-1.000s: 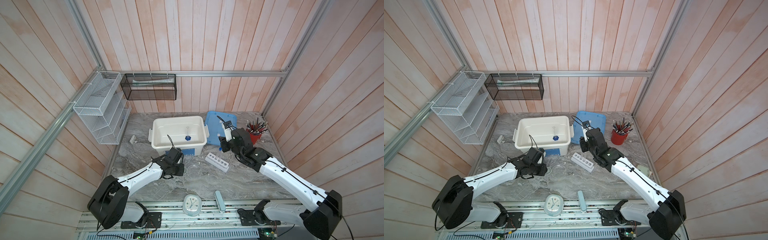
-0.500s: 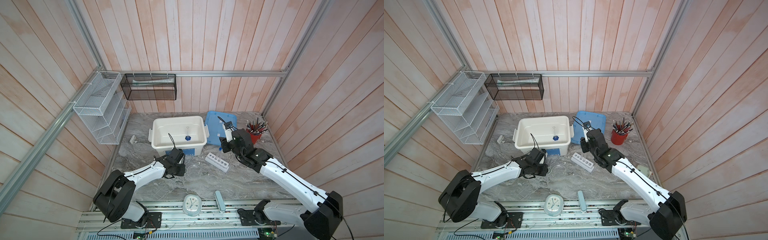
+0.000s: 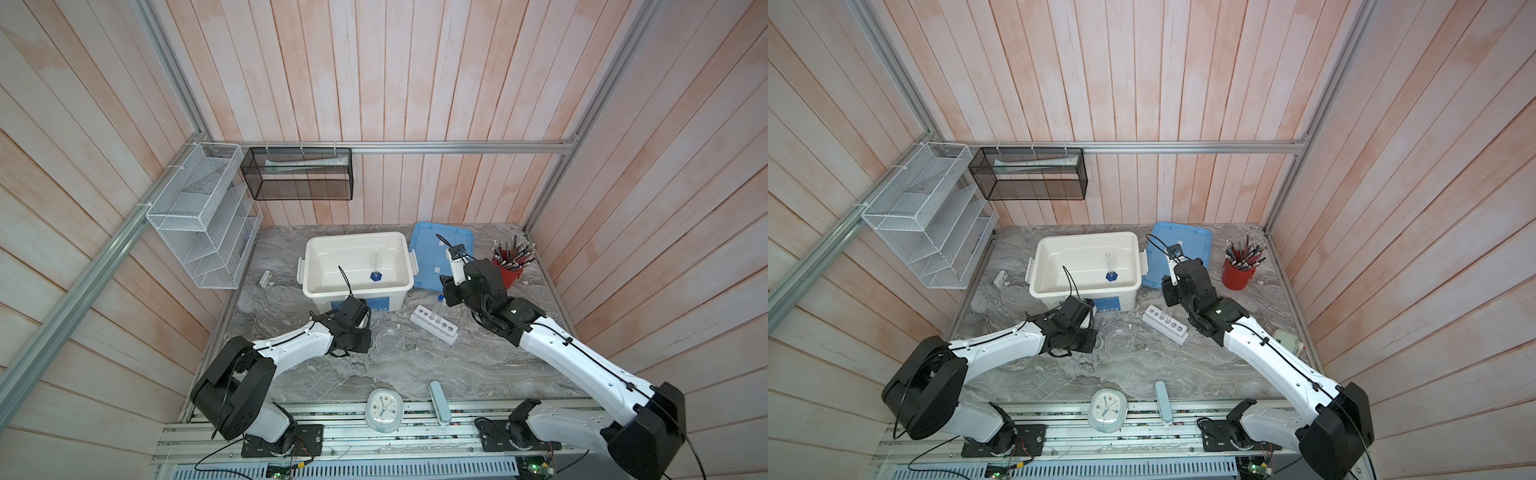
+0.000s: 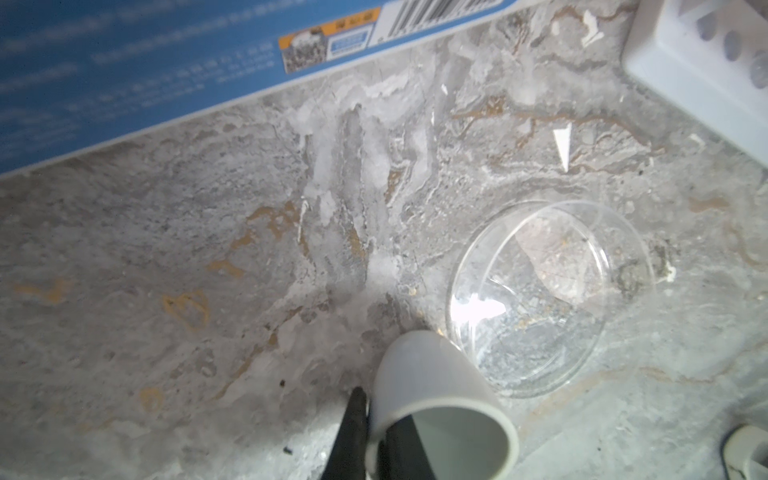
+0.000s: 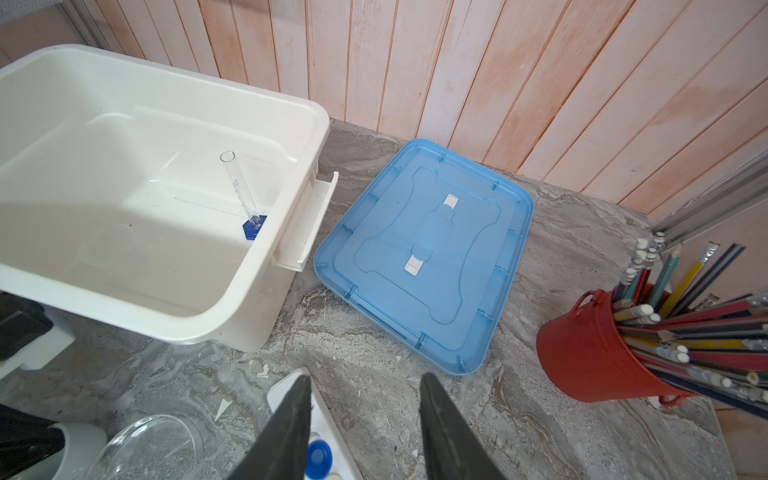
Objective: Organize the chemistry lab equipment
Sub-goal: 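Lower the left gripper over the small white cup and close on its rim, then lift the white cup with the left gripper and carry it over the bin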
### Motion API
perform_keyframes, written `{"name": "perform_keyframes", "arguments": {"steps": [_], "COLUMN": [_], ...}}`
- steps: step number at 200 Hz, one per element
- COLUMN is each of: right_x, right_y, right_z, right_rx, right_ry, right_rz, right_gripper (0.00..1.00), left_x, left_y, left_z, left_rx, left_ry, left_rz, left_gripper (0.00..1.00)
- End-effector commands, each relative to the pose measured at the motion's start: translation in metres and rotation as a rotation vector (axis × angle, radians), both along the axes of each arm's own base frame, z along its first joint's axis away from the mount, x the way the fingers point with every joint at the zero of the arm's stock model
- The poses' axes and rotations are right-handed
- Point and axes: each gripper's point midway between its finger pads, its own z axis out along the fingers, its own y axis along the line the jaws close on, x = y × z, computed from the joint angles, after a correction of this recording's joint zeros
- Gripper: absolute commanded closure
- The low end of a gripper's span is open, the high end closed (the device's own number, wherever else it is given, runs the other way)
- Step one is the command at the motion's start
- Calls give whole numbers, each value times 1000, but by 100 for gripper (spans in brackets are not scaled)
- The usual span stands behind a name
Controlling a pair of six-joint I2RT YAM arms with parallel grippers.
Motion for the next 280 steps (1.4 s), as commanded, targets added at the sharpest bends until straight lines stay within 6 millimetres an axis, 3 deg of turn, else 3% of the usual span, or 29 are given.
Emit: {"name": "perform_keyframes", "arguments": {"steps": [1,38,120,162,194,220,250,280], "right_x": [-1,0,0,-3,-6,-9,-11,-14], "right_y": [-4,-5,0,-2,-3,-6,-7,-11], "right_z": [5,5,1,4,4,5,6,10], "right_rx": [14,15,45,51,65,70,75,88], "right_ry": [-27,-29,-23,-32,-39,-48,-58,-76], "right_rz": [-8,-9,10,9,8,6,7,4], "right_gripper": [56,56,56,56,56,56,56,56], "left_x": [1,3,-12,-5,1,16,53,97], "left_y": [-1,-1,6,-1,5,21,51,84], "left_z": [-3,7,67,138,189,219,247,255], "left_rx": [17,23,37,4,42,109,165,237], "left_ry": [5,-8,-31,-116,-183,-241,-313,-325], "left_rz": [-16,-22,-119,-171,-211,-215,-167,-116], "left_gripper": [96,99,100,100,100,100,100,100]}}
